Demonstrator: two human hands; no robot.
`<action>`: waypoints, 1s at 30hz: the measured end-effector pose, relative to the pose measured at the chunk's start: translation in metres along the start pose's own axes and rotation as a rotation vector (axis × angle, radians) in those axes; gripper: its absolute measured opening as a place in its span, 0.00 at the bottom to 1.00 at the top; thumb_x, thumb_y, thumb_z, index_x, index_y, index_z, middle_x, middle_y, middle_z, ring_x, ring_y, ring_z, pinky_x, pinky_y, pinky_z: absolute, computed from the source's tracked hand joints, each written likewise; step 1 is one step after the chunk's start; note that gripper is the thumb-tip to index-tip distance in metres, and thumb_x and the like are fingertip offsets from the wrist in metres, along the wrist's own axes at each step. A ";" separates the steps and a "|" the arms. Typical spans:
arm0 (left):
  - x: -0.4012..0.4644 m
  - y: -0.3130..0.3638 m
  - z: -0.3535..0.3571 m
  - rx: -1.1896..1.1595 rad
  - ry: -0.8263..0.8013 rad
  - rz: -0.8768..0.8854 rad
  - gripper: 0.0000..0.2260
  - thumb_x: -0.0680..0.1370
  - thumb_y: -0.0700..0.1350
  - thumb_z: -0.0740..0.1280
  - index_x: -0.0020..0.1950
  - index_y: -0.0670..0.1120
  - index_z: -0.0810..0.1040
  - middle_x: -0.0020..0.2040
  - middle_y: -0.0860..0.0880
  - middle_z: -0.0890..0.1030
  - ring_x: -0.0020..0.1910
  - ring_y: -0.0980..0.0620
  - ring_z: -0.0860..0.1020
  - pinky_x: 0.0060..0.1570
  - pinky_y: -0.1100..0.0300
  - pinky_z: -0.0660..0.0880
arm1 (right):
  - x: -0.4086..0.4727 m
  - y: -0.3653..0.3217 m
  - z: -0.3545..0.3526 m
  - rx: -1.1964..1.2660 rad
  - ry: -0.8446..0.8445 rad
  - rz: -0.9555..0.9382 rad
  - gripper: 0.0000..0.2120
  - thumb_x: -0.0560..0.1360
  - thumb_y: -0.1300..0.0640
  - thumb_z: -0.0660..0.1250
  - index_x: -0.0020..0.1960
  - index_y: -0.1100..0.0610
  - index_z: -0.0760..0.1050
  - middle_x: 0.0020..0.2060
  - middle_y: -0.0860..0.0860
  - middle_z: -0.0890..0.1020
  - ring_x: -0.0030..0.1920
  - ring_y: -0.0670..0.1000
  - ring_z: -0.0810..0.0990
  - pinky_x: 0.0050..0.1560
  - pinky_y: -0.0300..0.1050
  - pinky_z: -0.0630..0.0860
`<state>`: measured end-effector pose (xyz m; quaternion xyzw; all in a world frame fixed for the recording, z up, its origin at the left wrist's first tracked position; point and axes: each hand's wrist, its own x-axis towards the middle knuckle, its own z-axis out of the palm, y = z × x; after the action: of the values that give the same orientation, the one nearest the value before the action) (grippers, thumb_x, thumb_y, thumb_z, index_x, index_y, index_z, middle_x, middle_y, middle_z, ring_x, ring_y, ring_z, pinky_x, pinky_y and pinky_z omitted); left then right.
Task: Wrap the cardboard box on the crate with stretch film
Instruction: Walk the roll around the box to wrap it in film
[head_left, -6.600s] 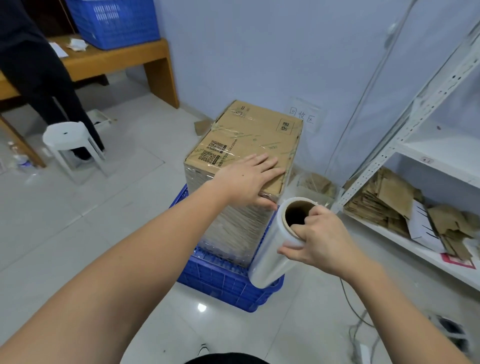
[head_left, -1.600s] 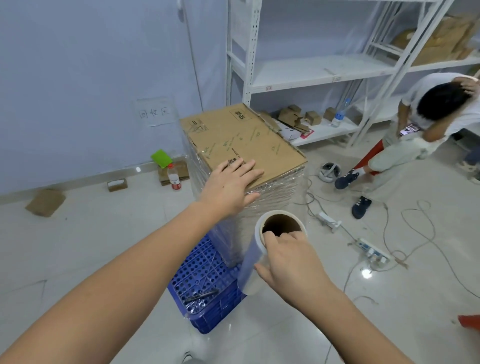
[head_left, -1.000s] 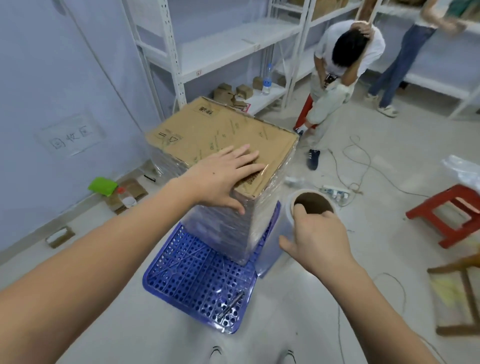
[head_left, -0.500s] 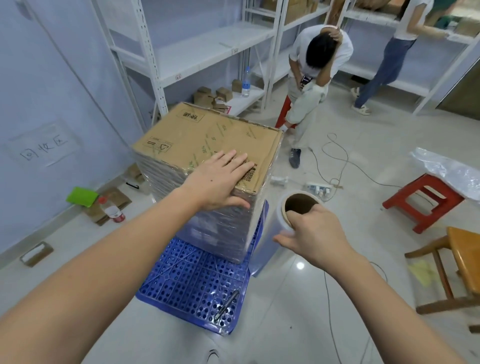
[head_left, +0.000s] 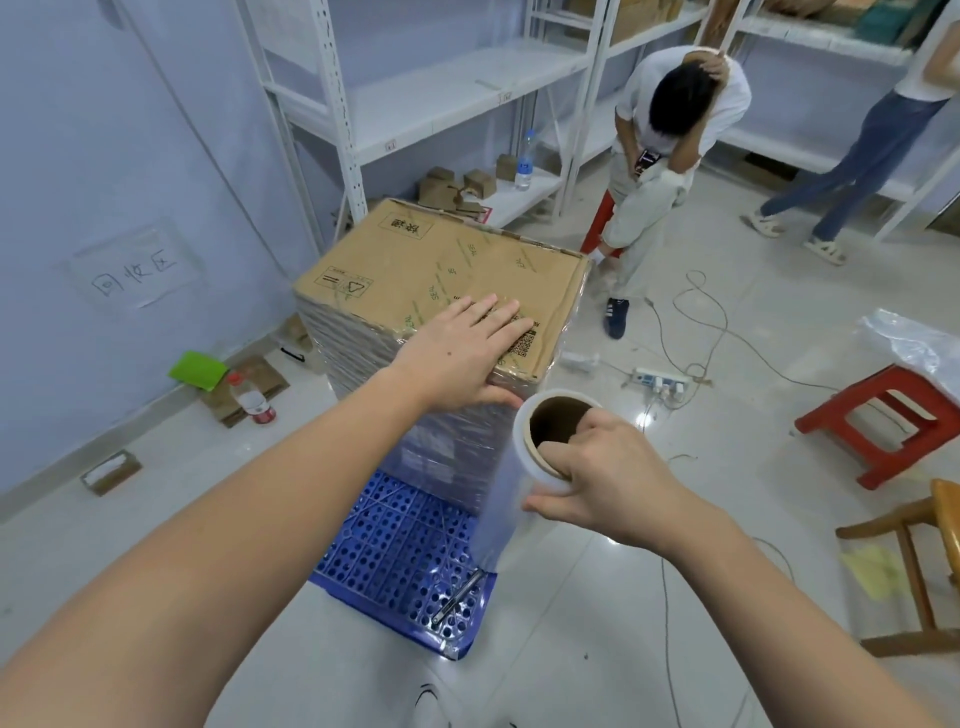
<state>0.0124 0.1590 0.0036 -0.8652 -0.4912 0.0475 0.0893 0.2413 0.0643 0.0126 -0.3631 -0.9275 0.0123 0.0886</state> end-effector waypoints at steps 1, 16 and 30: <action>0.000 0.000 0.000 0.001 0.001 -0.004 0.49 0.70 0.79 0.43 0.85 0.51 0.46 0.85 0.47 0.49 0.83 0.44 0.50 0.81 0.45 0.49 | 0.002 -0.001 0.002 0.001 -0.028 -0.014 0.17 0.68 0.34 0.68 0.35 0.45 0.68 0.27 0.40 0.67 0.34 0.47 0.65 0.39 0.41 0.68; -0.005 -0.001 0.000 -0.108 0.039 -0.007 0.51 0.70 0.79 0.55 0.85 0.51 0.49 0.85 0.48 0.51 0.83 0.45 0.50 0.81 0.47 0.47 | 0.007 -0.057 -0.012 -0.136 -0.128 0.338 0.25 0.76 0.29 0.53 0.48 0.52 0.63 0.35 0.46 0.75 0.36 0.51 0.73 0.48 0.44 0.67; 0.006 -0.123 -0.001 -0.118 -0.010 0.488 0.47 0.73 0.76 0.62 0.84 0.59 0.48 0.85 0.51 0.50 0.83 0.48 0.53 0.80 0.47 0.55 | 0.073 -0.107 0.004 -0.165 -0.130 1.083 0.13 0.80 0.45 0.57 0.47 0.55 0.64 0.41 0.53 0.80 0.39 0.57 0.75 0.40 0.47 0.64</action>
<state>-0.0876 0.2252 0.0295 -0.9616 -0.2701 0.0435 0.0222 0.1164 0.0345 0.0295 -0.7926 -0.6095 0.0059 -0.0167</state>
